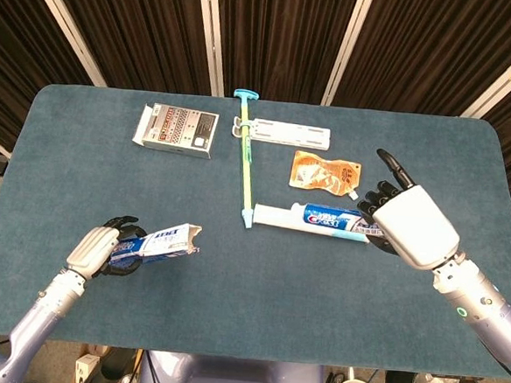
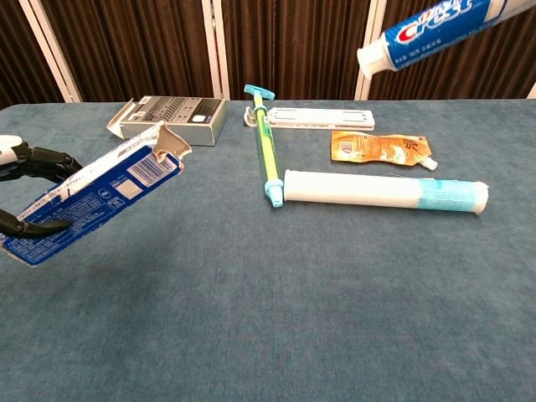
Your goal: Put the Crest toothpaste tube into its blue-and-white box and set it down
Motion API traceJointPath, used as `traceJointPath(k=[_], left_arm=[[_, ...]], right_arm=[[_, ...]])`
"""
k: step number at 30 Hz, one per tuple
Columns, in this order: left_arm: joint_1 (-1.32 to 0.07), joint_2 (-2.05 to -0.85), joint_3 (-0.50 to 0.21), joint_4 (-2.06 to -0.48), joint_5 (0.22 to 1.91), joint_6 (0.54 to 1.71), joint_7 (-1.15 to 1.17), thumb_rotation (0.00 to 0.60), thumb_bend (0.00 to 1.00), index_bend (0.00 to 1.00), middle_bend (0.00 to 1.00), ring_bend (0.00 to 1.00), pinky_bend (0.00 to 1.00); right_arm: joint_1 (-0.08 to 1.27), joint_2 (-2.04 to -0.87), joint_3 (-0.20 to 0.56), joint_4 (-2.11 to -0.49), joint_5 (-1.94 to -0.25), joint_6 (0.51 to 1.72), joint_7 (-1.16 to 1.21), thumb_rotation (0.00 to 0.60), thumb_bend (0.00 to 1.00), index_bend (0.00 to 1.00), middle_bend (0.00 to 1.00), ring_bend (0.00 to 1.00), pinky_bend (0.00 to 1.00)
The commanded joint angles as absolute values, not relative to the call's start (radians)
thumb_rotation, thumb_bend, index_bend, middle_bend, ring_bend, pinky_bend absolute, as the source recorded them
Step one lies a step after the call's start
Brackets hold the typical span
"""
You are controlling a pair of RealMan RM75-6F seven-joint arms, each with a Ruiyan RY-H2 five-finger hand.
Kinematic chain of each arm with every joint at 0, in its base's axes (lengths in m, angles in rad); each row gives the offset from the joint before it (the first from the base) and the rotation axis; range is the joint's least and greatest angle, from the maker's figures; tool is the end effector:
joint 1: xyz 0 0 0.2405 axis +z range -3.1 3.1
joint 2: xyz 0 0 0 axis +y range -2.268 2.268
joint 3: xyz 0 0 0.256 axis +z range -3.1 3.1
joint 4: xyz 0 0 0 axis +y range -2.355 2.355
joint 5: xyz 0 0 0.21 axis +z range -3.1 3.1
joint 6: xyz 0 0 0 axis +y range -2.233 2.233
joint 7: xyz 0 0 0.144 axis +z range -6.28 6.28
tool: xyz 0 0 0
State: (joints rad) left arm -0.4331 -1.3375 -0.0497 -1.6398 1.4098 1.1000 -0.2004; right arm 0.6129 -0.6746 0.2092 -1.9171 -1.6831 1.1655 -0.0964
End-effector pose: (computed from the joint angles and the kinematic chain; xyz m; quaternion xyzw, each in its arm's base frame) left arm -0.2251 0.2586 0.0379 -0.6370 -0.5336 -0.4381 0.3428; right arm -0.1102 -0.2972 0.2256 0.7906 -0.0920 0.4196 0.4364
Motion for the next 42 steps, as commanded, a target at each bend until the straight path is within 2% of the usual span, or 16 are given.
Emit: traceJointPath(k=[1, 7, 20, 42], left_arm=[[-0.437, -1.349, -0.049, -1.633, 1.417, 1.1, -0.198, 0.6, 0.38, 0.46, 0.4, 0.15, 0.14], [-0.449, -1.37, -0.054, -1.649, 1.442, 1.105, -0.198, 0.6, 0.38, 0.46, 0.4, 0.15, 0.14], [-0.474, -1.423, -0.06, -1.677, 1.457, 1.102, -0.147, 0.6, 0.38, 0.46, 0.4, 0.15, 0.14], [-0.466, -1.432, -0.035, -1.676, 1.508, 1.144, -0.185, 0.6, 0.38, 0.46, 0.4, 0.15, 0.14]], right_arm=[[0.61, -0.623, 0.211, -1.982, -1.724, 1.158, -0.128, 0.6, 0.76, 0.81, 0.84, 0.47, 0.0], [0.634, -0.589, 0.226, -2.067, -1.754, 1.111, -0.204, 0.6, 0.76, 0.81, 0.84, 0.47, 0.0], [0.682, -0.625, 0.251, -2.203, -1.768, 1.034, -0.286, 0.6, 0.76, 0.81, 0.84, 0.47, 0.0], [0.695, -0.717, 0.25, -2.162, -1.736, 1.013, -0.302, 0.6, 0.76, 0.81, 0.84, 0.47, 0.0]])
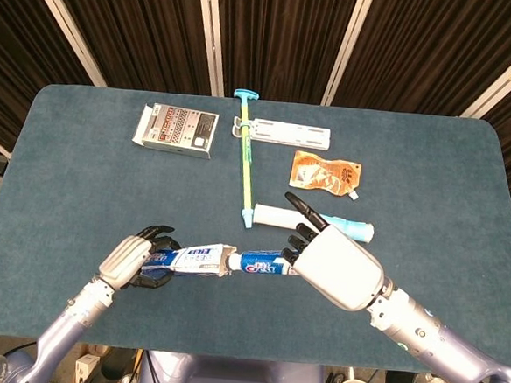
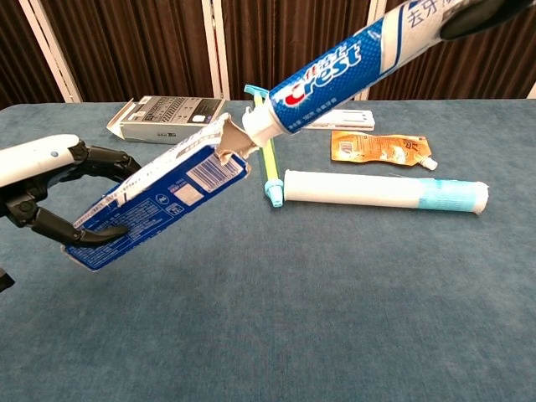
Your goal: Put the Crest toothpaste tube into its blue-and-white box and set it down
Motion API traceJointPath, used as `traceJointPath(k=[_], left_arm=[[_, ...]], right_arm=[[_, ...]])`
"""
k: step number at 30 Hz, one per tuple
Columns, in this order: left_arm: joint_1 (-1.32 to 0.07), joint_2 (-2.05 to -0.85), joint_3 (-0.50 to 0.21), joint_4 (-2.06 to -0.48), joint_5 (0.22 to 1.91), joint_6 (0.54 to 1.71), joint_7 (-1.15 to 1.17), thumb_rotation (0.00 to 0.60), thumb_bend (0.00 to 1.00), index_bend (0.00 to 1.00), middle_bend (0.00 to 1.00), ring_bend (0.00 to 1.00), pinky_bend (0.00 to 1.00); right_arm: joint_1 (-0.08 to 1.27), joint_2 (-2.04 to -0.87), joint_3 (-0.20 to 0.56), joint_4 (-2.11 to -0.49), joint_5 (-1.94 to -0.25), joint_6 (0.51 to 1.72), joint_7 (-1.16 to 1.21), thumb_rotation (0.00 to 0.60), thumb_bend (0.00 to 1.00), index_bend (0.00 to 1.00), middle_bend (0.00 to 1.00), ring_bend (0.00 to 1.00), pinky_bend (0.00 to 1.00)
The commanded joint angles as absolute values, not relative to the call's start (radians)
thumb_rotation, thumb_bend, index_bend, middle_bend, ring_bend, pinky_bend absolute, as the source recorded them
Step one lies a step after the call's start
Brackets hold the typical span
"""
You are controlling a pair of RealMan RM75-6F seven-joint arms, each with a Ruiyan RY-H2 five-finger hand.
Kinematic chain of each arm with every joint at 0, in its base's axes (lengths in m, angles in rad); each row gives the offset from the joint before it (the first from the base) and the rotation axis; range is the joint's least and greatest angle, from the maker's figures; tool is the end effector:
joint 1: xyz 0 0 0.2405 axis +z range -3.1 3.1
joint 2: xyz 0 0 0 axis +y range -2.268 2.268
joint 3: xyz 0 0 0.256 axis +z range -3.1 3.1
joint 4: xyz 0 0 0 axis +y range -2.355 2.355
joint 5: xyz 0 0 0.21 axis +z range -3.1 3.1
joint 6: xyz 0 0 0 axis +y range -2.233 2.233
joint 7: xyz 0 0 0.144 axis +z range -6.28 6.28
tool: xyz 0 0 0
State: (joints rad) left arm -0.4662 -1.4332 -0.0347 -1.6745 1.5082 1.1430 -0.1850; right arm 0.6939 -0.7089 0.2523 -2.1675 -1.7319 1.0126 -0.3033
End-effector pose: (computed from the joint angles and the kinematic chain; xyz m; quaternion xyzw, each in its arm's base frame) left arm -0.1785 0.2466 0.0110 -0.6546 -0.5119 -0.4846 0.2730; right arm -0.0388 -0.2575 0.1777 0.8372 -0.0286 0.4291 0.3380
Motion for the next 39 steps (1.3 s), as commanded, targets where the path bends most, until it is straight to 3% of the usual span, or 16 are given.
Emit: traceJointPath(k=[1, 39], left_arm=[[-0.467, -1.433, -0.034, -1.677, 1.509, 1.144, -0.183, 0.6, 0.38, 0.46, 0.4, 0.15, 0.14], [-0.468, -1.484, -0.029, -1.693, 1.534, 1.177, -0.189, 0.6, 0.38, 0.46, 0.4, 0.15, 0.14]], right_arm=[[0.695, -0.722, 0.248, -2.158, -1.738, 1.014, -0.302, 0.6, 0.76, 0.81, 0.84, 0.47, 0.0], [0.717, -0.864, 0.223, -2.108, -1.737, 1.01, -0.32, 0.6, 0.76, 0.81, 0.84, 0.47, 0.0]])
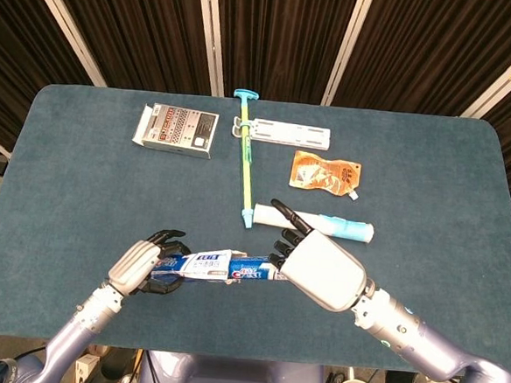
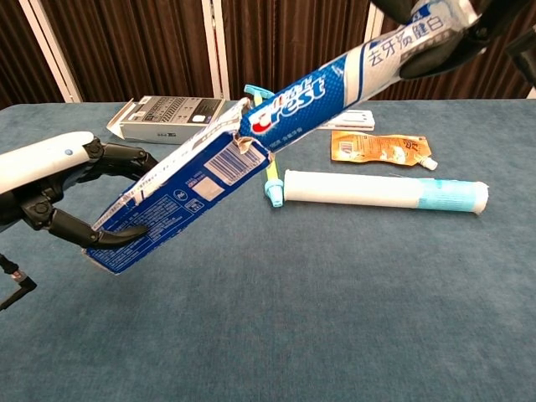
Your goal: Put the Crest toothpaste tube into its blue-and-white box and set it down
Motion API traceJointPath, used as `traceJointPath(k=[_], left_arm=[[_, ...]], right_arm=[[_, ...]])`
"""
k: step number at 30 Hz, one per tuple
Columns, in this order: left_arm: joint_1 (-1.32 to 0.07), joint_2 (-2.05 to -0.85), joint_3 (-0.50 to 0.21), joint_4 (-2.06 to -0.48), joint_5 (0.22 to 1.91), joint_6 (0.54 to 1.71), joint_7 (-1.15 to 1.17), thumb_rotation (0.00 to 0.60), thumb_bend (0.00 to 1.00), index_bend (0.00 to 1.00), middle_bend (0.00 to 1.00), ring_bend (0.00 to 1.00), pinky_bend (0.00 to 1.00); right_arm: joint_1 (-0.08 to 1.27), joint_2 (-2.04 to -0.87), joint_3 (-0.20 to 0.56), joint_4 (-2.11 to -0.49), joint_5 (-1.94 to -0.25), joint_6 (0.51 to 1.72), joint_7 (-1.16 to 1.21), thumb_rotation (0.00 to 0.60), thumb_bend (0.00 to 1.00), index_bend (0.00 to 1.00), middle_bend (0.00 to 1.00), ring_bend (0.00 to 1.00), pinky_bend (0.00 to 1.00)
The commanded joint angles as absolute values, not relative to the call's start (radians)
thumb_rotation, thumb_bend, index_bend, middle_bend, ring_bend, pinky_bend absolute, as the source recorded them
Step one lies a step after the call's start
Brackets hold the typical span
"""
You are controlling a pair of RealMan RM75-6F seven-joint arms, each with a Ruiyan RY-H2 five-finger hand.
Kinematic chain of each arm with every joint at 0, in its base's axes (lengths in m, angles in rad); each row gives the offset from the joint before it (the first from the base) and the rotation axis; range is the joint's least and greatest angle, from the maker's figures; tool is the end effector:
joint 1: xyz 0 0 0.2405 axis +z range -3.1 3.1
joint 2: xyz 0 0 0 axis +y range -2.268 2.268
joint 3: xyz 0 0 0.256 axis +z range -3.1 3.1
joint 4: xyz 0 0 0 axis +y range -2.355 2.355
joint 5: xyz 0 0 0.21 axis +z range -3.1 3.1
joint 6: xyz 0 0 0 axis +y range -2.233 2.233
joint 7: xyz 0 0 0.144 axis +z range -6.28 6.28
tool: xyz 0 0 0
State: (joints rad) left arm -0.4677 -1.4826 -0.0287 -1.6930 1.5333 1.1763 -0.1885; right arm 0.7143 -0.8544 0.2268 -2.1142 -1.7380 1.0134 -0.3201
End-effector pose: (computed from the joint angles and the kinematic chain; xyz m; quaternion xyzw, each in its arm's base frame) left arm -0.1604 0.2383 0.0016 -0.6436 -0.5150 -0.5102 0.2457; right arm -0.0401 -0.2599 0.1482 0.8342 -0.0472 0.4520 0.3125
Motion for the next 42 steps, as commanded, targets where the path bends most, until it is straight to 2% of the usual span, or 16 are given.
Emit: traceJointPath(k=[1, 16, 39, 42], left_arm=[[-0.468, -1.486, -0.029, -1.694, 1.534, 1.178, -0.191, 0.6, 0.38, 0.46, 0.4, 0.15, 0.14], [-0.472, -1.549, -0.033, -1.676, 1.538, 1.185, -0.221, 0.6, 0.38, 0.47, 0.41, 0.15, 0.14], [-0.484, -1.628, -0.031, -1.667, 1.55, 1.183, -0.258, 0.6, 0.38, 0.47, 0.41, 0.15, 0.14], [-0.483, -1.636, -0.027, -1.661, 1.556, 1.188, -0.265, 0.6, 0.38, 0.47, 0.41, 0.15, 0.14]], right_arm=[[0.719, -0.871, 0.222, -2.105, -1.737, 1.008, -0.319, 0.6, 0.76, 0.81, 0.84, 0.47, 0.0], [0.754, -0.99, 0.207, -2.067, -1.723, 0.982, -0.351, 0.6, 0.76, 0.81, 0.84, 0.47, 0.0], [0.775, -1.057, 0.192, -2.069, -1.708, 0.973, -0.383, 0.6, 0.76, 0.81, 0.84, 0.47, 0.0], [0.776, -1.057, 0.189, -2.067, -1.708, 0.975, -0.377, 0.6, 0.75, 0.78, 0.82, 0.46, 0.0]])
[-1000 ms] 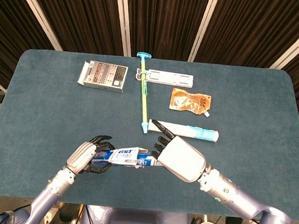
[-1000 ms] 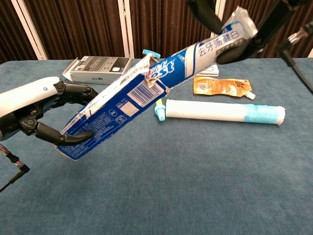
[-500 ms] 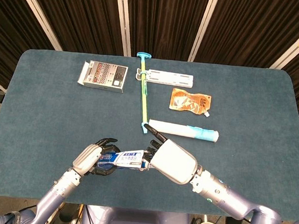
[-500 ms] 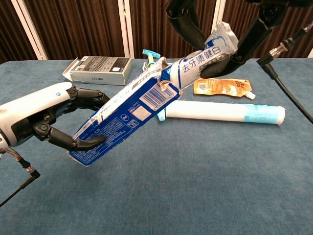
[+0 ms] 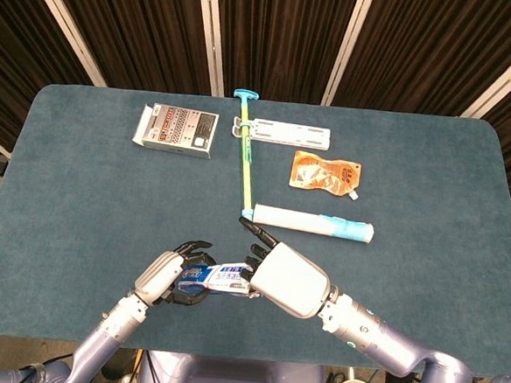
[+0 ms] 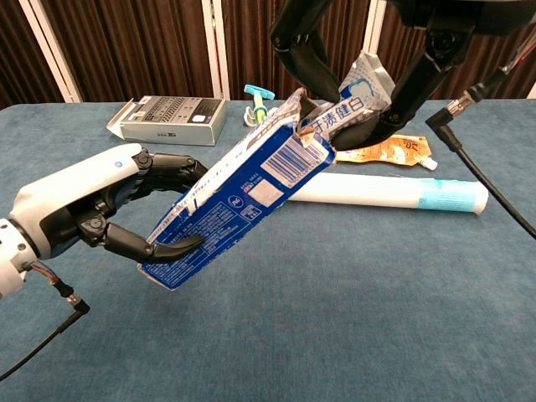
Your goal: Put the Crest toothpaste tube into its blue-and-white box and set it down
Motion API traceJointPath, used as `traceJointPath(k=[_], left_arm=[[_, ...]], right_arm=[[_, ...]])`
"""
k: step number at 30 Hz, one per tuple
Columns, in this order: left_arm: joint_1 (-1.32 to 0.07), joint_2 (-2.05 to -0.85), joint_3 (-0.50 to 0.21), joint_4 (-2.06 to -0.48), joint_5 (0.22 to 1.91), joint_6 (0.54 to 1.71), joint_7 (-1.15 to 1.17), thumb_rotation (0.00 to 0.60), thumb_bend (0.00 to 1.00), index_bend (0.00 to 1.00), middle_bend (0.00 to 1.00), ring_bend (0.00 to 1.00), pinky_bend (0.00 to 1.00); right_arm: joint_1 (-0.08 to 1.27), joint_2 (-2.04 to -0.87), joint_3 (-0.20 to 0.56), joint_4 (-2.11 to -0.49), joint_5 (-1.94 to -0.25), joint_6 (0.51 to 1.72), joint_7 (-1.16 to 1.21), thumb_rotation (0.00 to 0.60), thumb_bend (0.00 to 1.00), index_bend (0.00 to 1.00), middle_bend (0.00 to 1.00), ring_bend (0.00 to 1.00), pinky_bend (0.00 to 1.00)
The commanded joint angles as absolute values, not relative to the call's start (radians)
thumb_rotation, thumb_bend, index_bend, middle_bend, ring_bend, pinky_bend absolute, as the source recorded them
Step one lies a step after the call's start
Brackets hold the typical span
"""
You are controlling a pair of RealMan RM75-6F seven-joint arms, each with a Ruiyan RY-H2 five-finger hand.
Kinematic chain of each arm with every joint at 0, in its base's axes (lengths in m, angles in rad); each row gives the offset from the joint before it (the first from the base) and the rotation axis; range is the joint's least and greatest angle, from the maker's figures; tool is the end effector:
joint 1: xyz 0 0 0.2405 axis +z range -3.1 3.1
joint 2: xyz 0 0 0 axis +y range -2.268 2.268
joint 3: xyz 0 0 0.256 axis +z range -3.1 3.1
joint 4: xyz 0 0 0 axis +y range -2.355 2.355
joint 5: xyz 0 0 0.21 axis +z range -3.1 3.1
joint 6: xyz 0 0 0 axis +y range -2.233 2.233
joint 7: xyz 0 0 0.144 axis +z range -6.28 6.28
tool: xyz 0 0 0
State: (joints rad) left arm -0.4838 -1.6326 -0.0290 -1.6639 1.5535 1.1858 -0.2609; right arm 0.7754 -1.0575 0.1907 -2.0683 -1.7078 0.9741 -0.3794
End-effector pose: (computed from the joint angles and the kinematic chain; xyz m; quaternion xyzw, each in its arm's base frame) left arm -0.1268 0.2259 -0.0326 -0.6086 -0.5504 -0.5446 0.1736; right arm -0.0275 -0.2550 0.0985 0.8403 -0.0678 0.4694 0.2627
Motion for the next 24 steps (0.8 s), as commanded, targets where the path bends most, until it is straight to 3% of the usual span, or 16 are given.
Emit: traceJointPath(k=[1, 6, 24], left_arm=[[-0.483, -1.637, -0.027, -1.659, 1.556, 1.19, -0.268, 0.6, 0.38, 0.47, 0.42, 0.15, 0.14], [-0.475, -1.644, -0.026, -1.65, 1.561, 1.207, -0.291, 0.6, 0.38, 0.48, 0.42, 0.15, 0.14], [-0.464, -1.638, -0.023, -1.648, 1.585, 1.248, -0.319, 0.6, 0.38, 0.48, 0.42, 0.15, 0.14]], right_arm=[[0.776, -1.056, 0.188, -2.065, -1.708, 0.975, -0.377, 0.6, 0.73, 0.76, 0.81, 0.46, 0.0], [0.774, -1.046, 0.184, -2.064, -1.703, 0.971, -0.392, 0.6, 0.62, 0.64, 0.7, 0.4, 0.0], [0.771, -1.034, 0.186, -2.088, -1.695, 0.975, -0.467, 0.6, 0.52, 0.29, 0.33, 0.3, 0.0]])
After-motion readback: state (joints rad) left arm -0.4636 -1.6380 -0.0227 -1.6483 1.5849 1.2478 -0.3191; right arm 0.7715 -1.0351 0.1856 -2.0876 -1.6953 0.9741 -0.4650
